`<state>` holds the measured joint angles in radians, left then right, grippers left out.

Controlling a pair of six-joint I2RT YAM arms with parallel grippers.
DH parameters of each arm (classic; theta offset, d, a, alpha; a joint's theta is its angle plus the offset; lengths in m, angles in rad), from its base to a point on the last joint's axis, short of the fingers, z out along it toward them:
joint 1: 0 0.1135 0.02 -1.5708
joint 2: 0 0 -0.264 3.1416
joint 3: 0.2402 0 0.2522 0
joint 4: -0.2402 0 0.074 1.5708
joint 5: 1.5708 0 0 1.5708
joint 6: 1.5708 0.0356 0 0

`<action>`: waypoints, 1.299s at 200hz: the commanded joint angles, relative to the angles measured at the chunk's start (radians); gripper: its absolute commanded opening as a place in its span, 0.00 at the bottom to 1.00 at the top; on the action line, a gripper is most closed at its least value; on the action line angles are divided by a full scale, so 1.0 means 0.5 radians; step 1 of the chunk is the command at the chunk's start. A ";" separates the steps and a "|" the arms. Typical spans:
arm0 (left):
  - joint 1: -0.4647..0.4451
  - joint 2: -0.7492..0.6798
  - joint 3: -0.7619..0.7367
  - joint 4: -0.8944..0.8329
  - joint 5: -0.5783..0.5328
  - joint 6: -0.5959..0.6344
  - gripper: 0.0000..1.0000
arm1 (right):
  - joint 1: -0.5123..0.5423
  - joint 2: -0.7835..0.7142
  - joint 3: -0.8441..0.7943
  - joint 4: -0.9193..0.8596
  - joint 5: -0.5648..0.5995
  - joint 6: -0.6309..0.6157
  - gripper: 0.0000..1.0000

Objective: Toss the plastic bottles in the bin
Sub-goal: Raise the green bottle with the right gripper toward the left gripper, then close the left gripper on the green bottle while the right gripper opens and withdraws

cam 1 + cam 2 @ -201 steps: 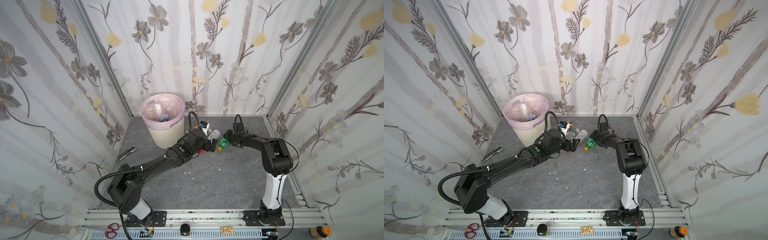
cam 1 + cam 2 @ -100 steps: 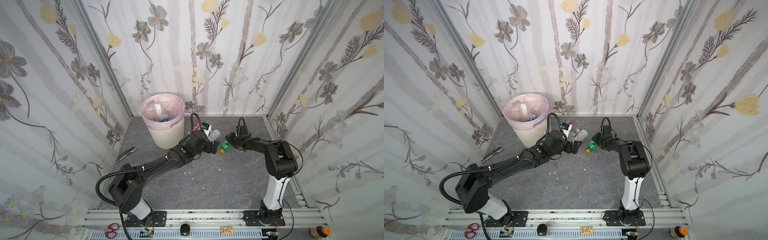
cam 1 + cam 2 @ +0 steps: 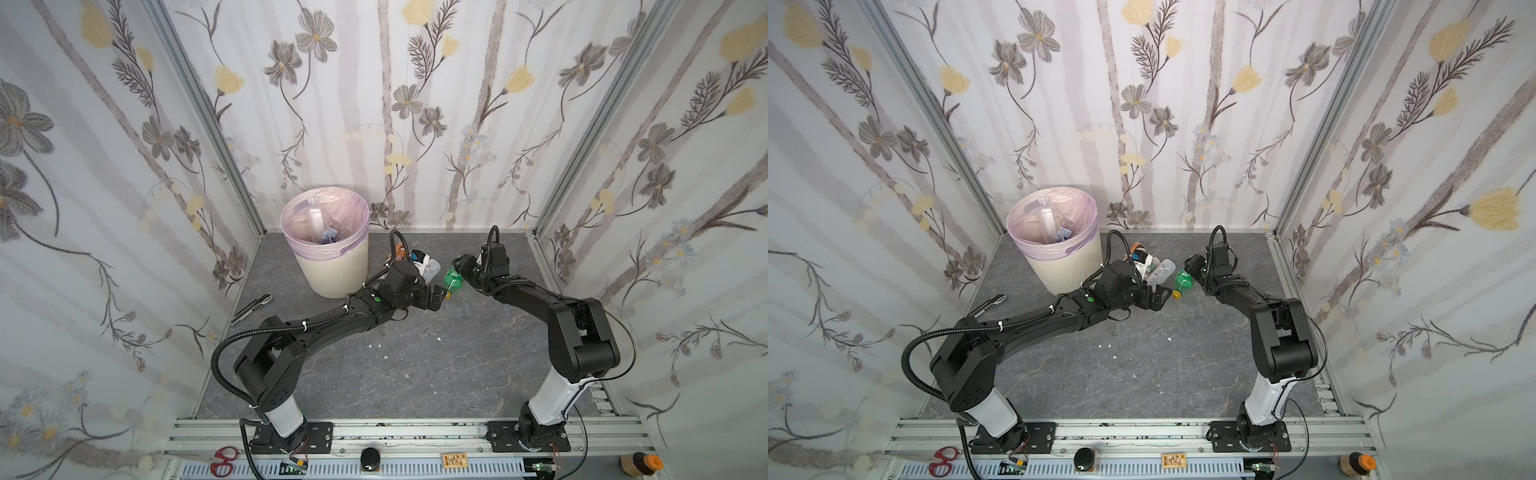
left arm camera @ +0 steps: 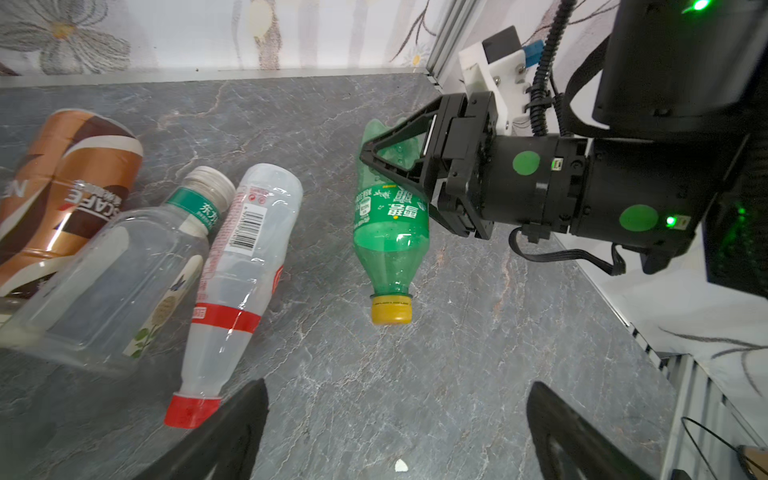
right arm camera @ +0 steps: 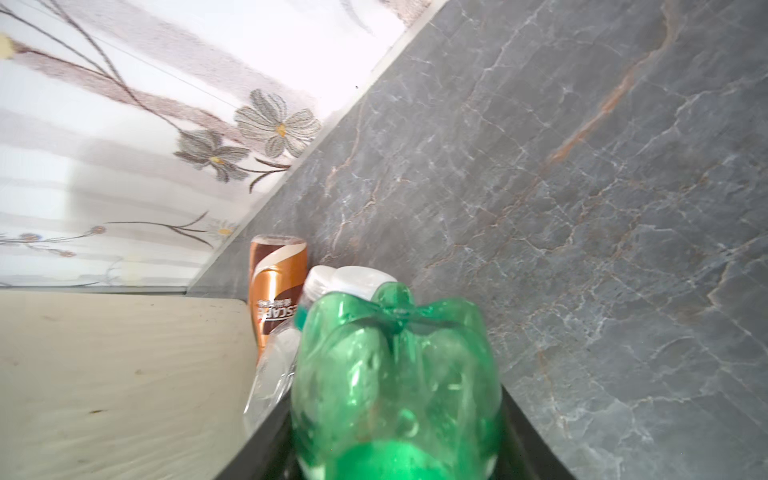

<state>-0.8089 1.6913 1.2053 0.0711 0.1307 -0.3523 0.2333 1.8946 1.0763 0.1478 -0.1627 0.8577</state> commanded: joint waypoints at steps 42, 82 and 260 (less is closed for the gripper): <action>0.157 0.172 0.246 0.036 0.425 -0.297 1.00 | 0.136 -0.243 0.004 0.095 -0.042 -0.023 0.52; 0.168 0.196 0.302 0.036 0.441 -0.311 1.00 | 0.187 -0.317 0.016 0.115 -0.066 0.015 0.52; 0.177 0.255 0.381 0.039 0.342 -0.250 0.72 | 0.285 -0.434 -0.011 0.211 -0.155 0.152 0.52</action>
<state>-0.7212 1.8130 1.3853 0.0719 0.3332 -0.4927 0.3710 1.6798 1.0729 0.1913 -0.2218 0.9115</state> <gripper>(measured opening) 0.749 0.533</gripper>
